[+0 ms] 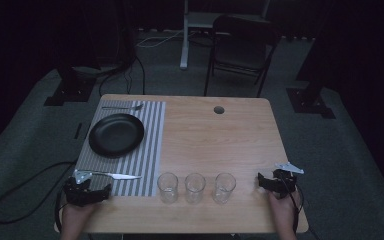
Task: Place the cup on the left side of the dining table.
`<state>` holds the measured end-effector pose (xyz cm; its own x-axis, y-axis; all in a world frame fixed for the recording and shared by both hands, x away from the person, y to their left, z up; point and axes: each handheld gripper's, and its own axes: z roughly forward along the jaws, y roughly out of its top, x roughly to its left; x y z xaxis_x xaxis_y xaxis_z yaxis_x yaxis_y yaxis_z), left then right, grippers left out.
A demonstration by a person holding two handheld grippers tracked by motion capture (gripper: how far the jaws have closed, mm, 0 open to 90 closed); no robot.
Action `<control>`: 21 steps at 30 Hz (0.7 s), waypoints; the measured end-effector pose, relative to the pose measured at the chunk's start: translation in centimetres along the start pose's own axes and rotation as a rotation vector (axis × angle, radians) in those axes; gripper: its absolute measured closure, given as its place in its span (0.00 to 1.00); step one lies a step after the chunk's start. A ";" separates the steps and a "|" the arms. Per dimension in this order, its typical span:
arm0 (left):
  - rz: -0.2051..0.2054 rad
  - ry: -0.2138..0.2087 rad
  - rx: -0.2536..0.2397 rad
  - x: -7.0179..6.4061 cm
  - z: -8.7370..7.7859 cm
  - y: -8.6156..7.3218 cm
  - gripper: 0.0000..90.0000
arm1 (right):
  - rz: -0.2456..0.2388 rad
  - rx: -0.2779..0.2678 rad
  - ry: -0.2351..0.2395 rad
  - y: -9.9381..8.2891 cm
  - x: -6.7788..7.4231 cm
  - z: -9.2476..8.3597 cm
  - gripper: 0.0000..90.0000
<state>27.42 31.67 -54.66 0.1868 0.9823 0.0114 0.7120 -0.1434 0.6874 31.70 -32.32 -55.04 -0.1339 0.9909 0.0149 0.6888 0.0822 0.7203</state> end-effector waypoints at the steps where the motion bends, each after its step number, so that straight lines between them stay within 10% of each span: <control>1: 0.004 -0.003 0.000 0.0 0.0 0.0 0.00 | 0.000 0.001 0.000 0.0 0.0 0.0 0.13; 21: 0.022 -0.021 0.004 0.3 -0.2 0.0 0.01 | 0.000 -0.001 -0.001 0.0 0.0 0.0 0.13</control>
<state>27.33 31.96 -54.58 0.2163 0.9763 0.0111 0.7105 -0.1652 0.6841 31.68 -32.30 -55.05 -0.1331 0.9910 0.0144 0.6884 0.0820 0.7207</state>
